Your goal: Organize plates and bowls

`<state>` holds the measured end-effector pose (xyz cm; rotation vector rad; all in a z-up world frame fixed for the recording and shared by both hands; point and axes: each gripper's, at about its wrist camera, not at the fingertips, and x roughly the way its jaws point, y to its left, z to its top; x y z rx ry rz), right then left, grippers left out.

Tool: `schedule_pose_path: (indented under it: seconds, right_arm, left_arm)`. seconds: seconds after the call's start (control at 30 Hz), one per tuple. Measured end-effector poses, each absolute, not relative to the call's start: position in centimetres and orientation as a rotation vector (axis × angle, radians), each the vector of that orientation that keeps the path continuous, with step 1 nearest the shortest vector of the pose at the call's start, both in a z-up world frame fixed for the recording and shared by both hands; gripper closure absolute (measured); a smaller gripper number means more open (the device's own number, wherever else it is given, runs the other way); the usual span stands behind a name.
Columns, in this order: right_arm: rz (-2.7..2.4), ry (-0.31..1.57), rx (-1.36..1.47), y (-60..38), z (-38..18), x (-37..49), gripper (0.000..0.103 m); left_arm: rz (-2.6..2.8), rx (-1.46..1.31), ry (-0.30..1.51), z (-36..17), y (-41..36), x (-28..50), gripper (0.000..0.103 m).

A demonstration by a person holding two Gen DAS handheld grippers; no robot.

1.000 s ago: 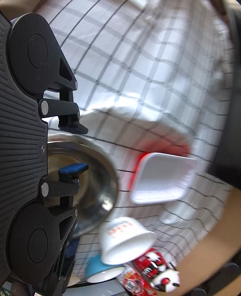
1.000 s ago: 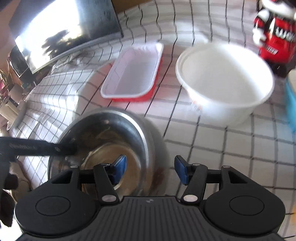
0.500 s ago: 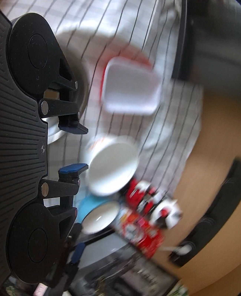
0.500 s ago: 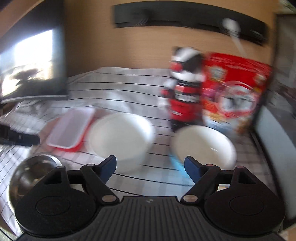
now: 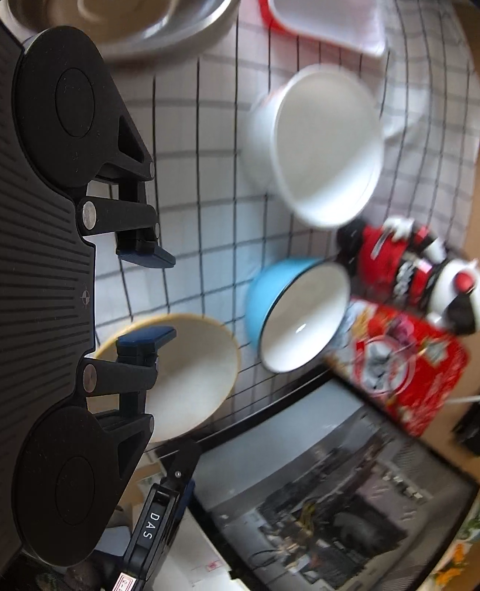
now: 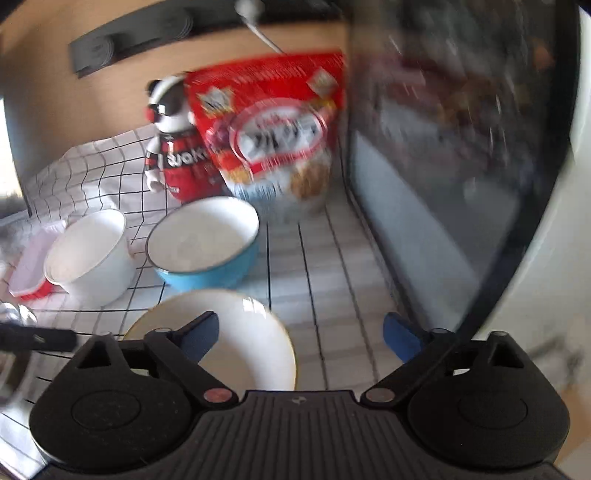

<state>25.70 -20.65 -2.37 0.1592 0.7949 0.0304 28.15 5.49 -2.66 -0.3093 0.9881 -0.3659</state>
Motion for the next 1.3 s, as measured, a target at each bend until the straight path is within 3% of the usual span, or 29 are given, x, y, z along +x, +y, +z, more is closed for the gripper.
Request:
schedule_pose_path:
  seconds: [0.1,0.37,0.5,0.57,0.6,0.67,1.0,1.3]
  right_arm:
    - [0.037,0.828,0.172,-20.8,-3.3,25.8,0.032]
    - [0.095,0.862,0.156,-19.2,-5.2,26.8,0.035]
    - [0.134,0.905,0.166,-18.5,-6.5,28.5,0.042]
    - [0.148,0.935,0.172,-18.2,-7.1,29.2,0.046]
    - [0.157,0.950,0.176,-18.0,-7.4,29.4,0.049]
    - [0.143,0.967,0.174,-17.6,-7.8,29.7,0.050]
    - [0.111,1.026,0.267,-16.8,-7.9,30.0,0.053]
    - [0.172,1.076,0.203,-9.9,-7.1,30.6,0.056]
  left_arm:
    - [-0.345,-0.277,1.029,-3.9,3.8,29.2,0.065]
    - [-0.342,-0.283,1.112,-6.5,1.3,31.0,0.065]
    - [-0.330,-0.291,1.130,-7.1,0.7,31.8,0.065]
    - [-0.320,-0.291,1.122,-7.2,0.7,32.0,0.069]
    - [-0.316,-0.288,1.118,-7.1,0.7,32.0,0.077]
    - [-0.328,-0.293,1.127,-7.1,0.9,32.0,0.083]
    - [-0.378,-0.309,1.184,-7.0,2.6,32.0,0.083]
    - [-0.320,-0.293,1.158,-6.7,9.1,30.2,0.082]
